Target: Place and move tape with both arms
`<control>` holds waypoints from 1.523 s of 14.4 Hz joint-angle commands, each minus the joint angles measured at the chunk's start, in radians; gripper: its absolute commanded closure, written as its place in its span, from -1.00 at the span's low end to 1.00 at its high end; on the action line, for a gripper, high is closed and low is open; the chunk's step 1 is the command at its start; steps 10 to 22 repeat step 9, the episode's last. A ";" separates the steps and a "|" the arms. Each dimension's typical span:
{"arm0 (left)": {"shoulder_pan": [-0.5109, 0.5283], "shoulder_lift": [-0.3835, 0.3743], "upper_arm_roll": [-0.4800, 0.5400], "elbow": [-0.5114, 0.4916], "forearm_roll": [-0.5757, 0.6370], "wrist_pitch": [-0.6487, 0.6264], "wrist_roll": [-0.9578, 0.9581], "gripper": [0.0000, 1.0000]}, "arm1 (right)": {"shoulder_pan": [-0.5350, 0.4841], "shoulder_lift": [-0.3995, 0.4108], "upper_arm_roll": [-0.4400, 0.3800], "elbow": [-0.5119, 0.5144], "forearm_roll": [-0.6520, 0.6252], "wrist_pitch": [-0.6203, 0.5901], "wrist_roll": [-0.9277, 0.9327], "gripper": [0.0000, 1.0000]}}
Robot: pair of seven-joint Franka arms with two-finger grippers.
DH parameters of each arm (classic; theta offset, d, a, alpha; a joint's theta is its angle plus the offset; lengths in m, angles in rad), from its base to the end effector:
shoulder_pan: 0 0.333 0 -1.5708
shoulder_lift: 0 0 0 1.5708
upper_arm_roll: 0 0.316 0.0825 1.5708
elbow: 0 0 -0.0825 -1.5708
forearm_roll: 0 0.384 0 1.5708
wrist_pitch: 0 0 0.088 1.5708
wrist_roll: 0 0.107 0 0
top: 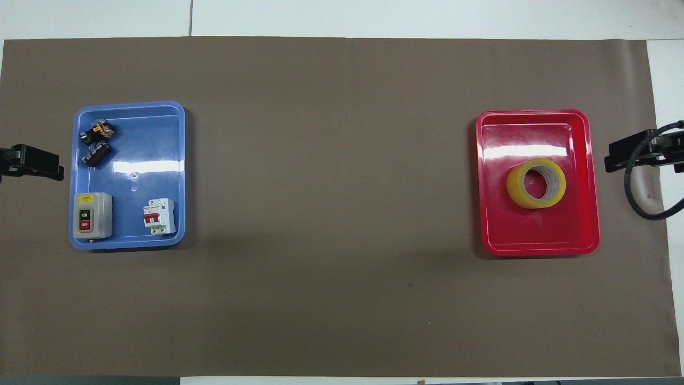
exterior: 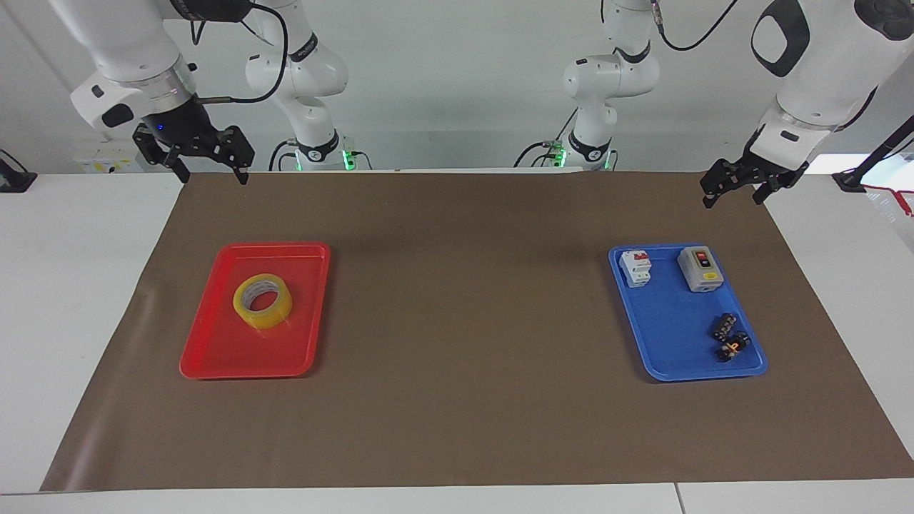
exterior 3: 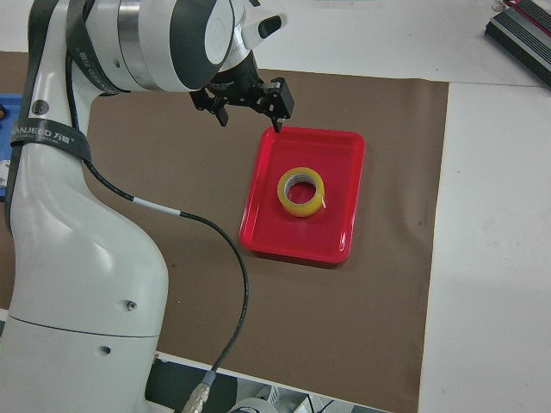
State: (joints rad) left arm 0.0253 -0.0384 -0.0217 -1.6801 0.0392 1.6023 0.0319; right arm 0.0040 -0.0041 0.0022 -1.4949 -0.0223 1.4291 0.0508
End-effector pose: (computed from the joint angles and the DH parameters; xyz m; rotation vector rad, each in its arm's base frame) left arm 0.5429 0.0058 0.5967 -3.1013 0.0469 0.0622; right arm 0.5386 0.0007 0.6501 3.1154 -0.0733 -0.0951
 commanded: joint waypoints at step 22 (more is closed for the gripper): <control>0.005 -0.002 0.000 0.000 -0.022 -0.007 0.016 -1.00 | -0.006 -0.007 0.002 0.005 -0.007 -0.016 -0.025 -1.00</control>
